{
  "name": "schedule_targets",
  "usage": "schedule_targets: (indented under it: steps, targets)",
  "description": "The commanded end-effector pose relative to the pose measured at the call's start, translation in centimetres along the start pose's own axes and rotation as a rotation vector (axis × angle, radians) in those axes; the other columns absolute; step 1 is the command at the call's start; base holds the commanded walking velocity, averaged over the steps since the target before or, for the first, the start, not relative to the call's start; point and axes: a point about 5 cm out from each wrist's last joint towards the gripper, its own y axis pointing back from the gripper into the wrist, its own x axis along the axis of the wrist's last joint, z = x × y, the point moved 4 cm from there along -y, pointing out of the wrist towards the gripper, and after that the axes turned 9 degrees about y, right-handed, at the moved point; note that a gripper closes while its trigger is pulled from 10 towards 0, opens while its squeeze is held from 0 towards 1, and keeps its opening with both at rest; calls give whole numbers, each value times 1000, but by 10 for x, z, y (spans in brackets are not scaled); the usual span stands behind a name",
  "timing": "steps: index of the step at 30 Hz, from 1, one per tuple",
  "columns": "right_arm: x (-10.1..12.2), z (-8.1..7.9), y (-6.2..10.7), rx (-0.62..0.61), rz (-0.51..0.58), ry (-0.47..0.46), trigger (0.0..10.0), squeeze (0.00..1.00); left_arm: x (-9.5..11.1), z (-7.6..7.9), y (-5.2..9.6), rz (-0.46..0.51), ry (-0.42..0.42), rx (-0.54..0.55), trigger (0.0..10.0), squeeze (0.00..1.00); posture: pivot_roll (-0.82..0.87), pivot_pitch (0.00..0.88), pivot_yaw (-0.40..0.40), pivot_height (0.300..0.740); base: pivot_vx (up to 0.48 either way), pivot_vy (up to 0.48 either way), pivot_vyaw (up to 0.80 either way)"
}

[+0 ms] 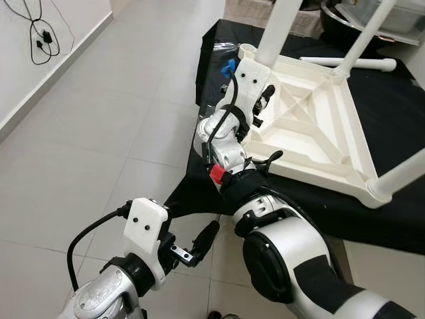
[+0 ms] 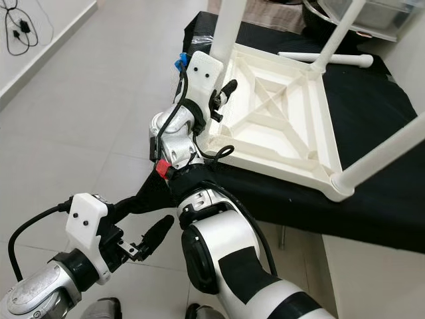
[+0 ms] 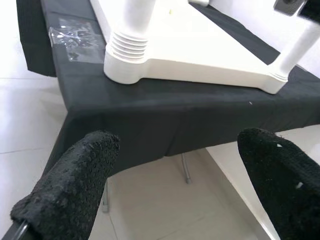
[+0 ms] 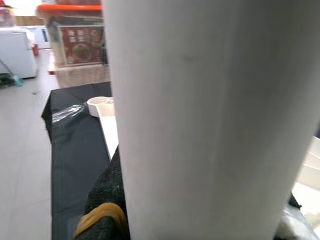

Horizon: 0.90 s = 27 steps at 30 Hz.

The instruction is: Building children table

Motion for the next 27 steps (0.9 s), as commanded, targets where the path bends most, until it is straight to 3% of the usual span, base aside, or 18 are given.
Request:
schedule_targets:
  steps: [1,8,10,12,23,27]
  targets:
    - [-40,6,5,-29,-136,83,10000,0,-6,0,1,-24,8,2,10000,0,169,214,-170,740,0,0,0]
    - [-32,1,4,-5,-136,66,10000,0,-7,0,0,-25,8,0,10000,0,170,213,-172,740,0,0,0]
    - [-24,-1,3,22,-105,49,10000,0,-7,-1,0,-24,7,2,10000,0,170,212,-172,740,0,0,0]
    - [-2,-4,1,41,-28,13,10000,0,-8,-1,0,-25,4,2,10000,0,168,210,-171,740,0,0,0]
    - [49,0,-3,37,133,-90,10000,0,-10,0,-1,-30,5,-5,10000,0,162,196,-162,740,0,0,0]
    - [54,2,-6,33,144,-96,10000,0,-10,0,-2,-31,4,-8,10000,0,162,196,-162,740,0,0,0]
